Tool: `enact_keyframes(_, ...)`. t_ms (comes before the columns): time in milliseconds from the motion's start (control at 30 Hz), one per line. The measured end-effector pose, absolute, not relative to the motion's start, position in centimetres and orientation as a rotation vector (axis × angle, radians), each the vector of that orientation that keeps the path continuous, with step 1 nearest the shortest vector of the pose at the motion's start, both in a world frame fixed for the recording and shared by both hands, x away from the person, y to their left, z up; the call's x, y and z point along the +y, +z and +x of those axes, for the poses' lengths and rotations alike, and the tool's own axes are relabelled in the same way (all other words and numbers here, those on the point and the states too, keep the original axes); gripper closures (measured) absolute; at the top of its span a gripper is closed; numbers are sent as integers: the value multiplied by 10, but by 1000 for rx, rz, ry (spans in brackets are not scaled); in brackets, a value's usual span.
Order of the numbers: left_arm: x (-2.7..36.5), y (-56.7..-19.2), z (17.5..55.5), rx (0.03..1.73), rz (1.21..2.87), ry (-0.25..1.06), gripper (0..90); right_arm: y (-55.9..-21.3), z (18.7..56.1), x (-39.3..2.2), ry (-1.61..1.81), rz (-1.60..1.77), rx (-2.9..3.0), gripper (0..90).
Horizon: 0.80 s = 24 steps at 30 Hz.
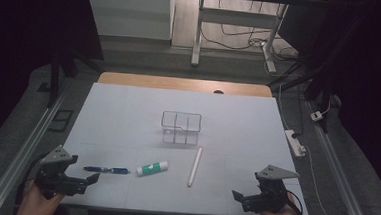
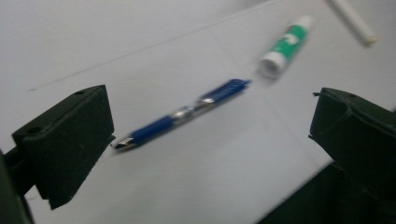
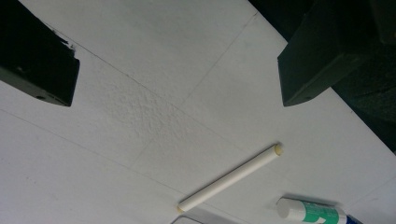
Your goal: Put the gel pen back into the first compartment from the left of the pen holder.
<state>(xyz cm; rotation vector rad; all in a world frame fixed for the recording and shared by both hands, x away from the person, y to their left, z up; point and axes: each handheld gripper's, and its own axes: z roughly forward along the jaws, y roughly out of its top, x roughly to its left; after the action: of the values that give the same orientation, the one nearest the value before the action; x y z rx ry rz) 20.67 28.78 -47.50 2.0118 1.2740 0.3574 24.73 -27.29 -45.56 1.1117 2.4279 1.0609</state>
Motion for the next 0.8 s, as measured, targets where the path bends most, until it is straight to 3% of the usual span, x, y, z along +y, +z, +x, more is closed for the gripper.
enact_keyframes(367,316,-490,240,1308,2023,287,28,-456,248,-271,1037,1113,2444,0)
enact_keyframes(500,323,-497,247,1338,2056,292,84,-456,248,-271,1042,1114,2447,0)
enact_keyframes(633,327,-504,250,1346,2087,265,193,-456,249,-271,1037,1111,2452,0)
enact_keyframes(800,332,-512,250,1366,2131,201,471,-457,249,-271,1035,1107,2456,0)
